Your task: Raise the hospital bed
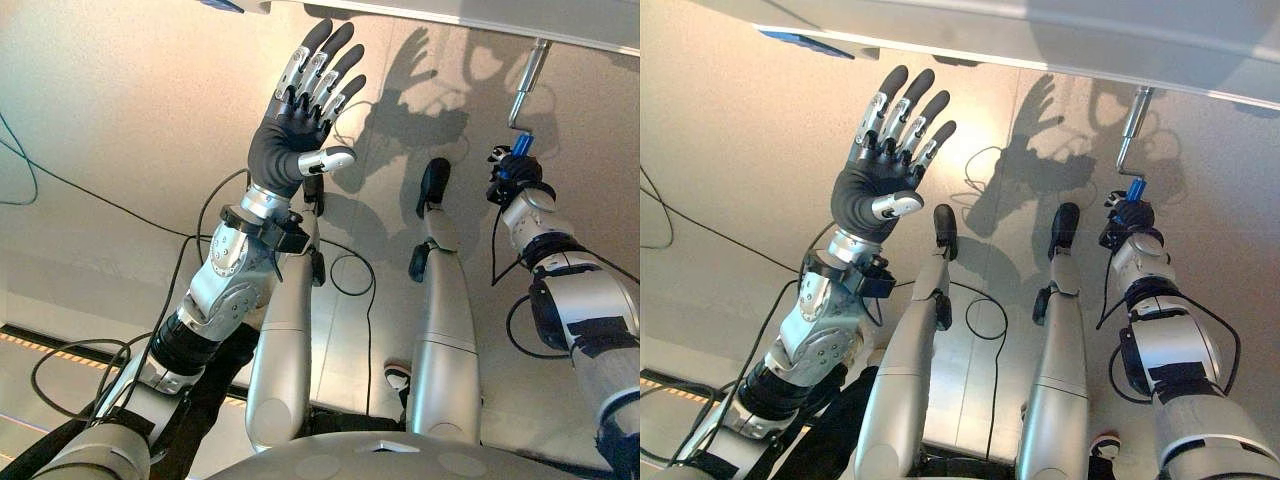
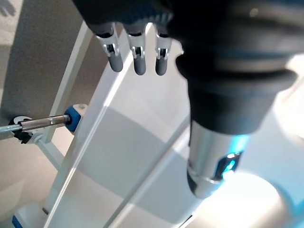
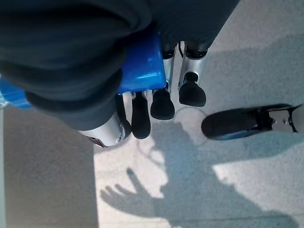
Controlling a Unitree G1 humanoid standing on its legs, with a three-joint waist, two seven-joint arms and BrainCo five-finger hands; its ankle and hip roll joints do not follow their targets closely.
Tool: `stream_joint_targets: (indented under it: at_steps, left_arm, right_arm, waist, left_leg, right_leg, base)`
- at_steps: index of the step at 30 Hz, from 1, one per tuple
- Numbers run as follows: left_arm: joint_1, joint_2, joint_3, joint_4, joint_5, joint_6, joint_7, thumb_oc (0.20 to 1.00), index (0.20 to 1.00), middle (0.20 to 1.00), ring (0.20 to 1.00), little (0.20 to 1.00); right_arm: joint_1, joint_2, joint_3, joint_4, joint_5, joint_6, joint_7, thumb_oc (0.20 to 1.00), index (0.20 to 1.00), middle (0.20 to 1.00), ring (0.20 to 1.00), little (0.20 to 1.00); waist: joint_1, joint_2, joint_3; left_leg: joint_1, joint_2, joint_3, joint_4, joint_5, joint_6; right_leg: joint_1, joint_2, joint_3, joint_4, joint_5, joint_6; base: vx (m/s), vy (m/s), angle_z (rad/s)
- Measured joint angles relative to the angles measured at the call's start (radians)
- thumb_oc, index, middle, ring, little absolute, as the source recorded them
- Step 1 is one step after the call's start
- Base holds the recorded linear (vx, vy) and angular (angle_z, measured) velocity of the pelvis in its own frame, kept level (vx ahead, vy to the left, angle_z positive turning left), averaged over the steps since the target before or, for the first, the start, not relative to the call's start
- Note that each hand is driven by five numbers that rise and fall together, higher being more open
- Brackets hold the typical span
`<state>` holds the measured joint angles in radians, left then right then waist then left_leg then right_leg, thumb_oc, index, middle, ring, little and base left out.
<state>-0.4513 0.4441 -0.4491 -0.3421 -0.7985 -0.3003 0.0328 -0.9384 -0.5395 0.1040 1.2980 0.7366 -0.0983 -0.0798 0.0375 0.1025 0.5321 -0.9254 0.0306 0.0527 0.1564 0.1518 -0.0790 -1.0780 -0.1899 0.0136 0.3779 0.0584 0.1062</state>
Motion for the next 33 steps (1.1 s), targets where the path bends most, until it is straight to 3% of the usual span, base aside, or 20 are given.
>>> stream_joint_targets:
  at_steps: [8,10,11,13,16,19,26,27,33]
  left_arm:
    - [0.013,0.019,0.013,-0.012,0.0,0.0,-0.008,1.0,1.0,1.0,1.0,1.0]
    - [0.03,0.02,0.044,-0.034,0.0,-0.002,-0.011,1.0,1.0,1.0,1.0,1.0]
    - [0.049,0.019,0.085,-0.049,0.0,-0.003,-0.011,1.0,1.0,1.0,1.0,1.0]
    - [0.062,0.02,0.12,-0.059,0.0,-0.005,-0.01,1.0,1.0,1.0,1.0,1.0]
    - [0.137,0.016,0.193,-0.073,0.0,-0.008,-0.004,1.0,1.0,1.0,1.0,1.0]
    - [0.175,0.014,0.208,-0.092,0.0,-0.006,-0.005,1.0,1.0,1.0,1.0,1.0]
    - [0.234,0.019,0.263,-0.148,0.0,-0.006,-0.018,1.0,1.0,1.0,1.0,1.0]
    - [0.242,0.028,0.28,-0.148,0.0,-0.005,-0.022,1.0,1.0,1.0,1.0,1.0]
    - [0.263,0.06,0.283,-0.154,-0.001,-0.004,-0.042,1.0,1.0,1.0,1.0,1.0]
  right_arm:
    - [0.041,0.002,-0.031,-0.044,0.01,-0.017,0.025,0.2,0.2,0.2,0.2,0.2]
    - [0.12,0.006,-0.04,-0.176,0.073,-0.025,0.017,0.2,0.2,0.2,0.2,0.2]
    - [0.237,0.018,-0.07,-0.38,0.123,-0.044,-0.005,0.2,0.2,0.2,0.2,0.2]
    - [0.336,0.026,-0.08,-0.535,0.143,-0.075,-0.006,0.2,0.2,0.2,0.2,0.2]
    - [0.62,0.053,-0.084,-1.024,0.15,-0.112,-0.021,0.2,0.2,0.2,0.2,0.2]
    - [0.741,0.059,-0.049,-1.218,0.148,-0.11,0.0,0.2,0.2,0.2,0.2,0.2]
    - [0.806,0.053,-0.044,-1.295,0.164,-0.103,0.045,0.2,0.2,0.2,0.2,0.2]
    - [0.838,0.029,-0.036,-1.345,0.18,-0.076,0.055,0.2,0.2,0.2,0.2,0.2]
    - [0.855,-0.028,0.027,-1.387,0.278,-0.06,0.089,0.2,0.2,0.2,0.2,0.2]
  waist:
    - [-0.029,-0.019,0.001]
    - [-0.048,-0.029,0.003]
    - [-0.072,-0.041,0.003]
    - [-0.091,-0.071,0.006]
    - [-0.152,-0.092,0.007]
    - [-0.154,-0.095,0.006]
    - [-0.151,-0.097,0.006]
    - [-0.152,-0.097,0.006]
    - [-0.152,-0.104,0.01]
  left_leg:
    - [0.008,-0.008,0.006,-0.004,-0.005,0.008]
    - [0.008,-0.007,0.007,-0.005,-0.007,0.009]
    - [0.008,-0.009,0.01,-0.005,-0.01,0.012]
    - [0.019,-0.009,0.027,-0.005,-0.016,0.013]
    - [0.046,-0.007,0.032,-0.006,-0.024,0.011]
    - [0.071,0.001,0.032,-0.007,-0.029,0.007]
    - [0.064,0.003,0.03,-0.009,-0.032,0.008]
    - [0.063,0.004,0.027,-0.008,-0.034,0.008]
    - [0.065,0.01,0.021,-0.006,-0.037,0.007]
  right_leg:
    - [0.015,-0.005,0.008,-0.021,0.01,0.005]
    - [0.022,-0.006,0.009,-0.031,0.013,0.008]
    - [0.025,-0.007,0.012,-0.037,0.014,0.01]
    - [0.027,-0.003,0.028,-0.043,0.017,0.013]
    - [0.057,0.001,0.031,-0.059,0.019,0.015]
    - [0.086,0.01,0.031,-0.069,0.02,0.014]
    - [0.09,0.01,0.025,-0.085,0.022,0.015]
    - [0.091,0.01,0.021,-0.087,0.022,0.014]
    - [0.107,0.008,0.007,-0.095,0.022,0.014]
  base:
    - [0.0,-0.019,0.0]
    - [0.0,0.0,0.0]
    - [0.0,-0.016,-0.04]
    - [-0.01,-0.012,-0.14]
    - [-0.01,-0.015,-0.09]
    - [0.0,-0.003,-0.05]
    - [0.0,0.0,0.0]
    - [0.0,0.0,0.0]
    - [0.01,0.014,0.03]
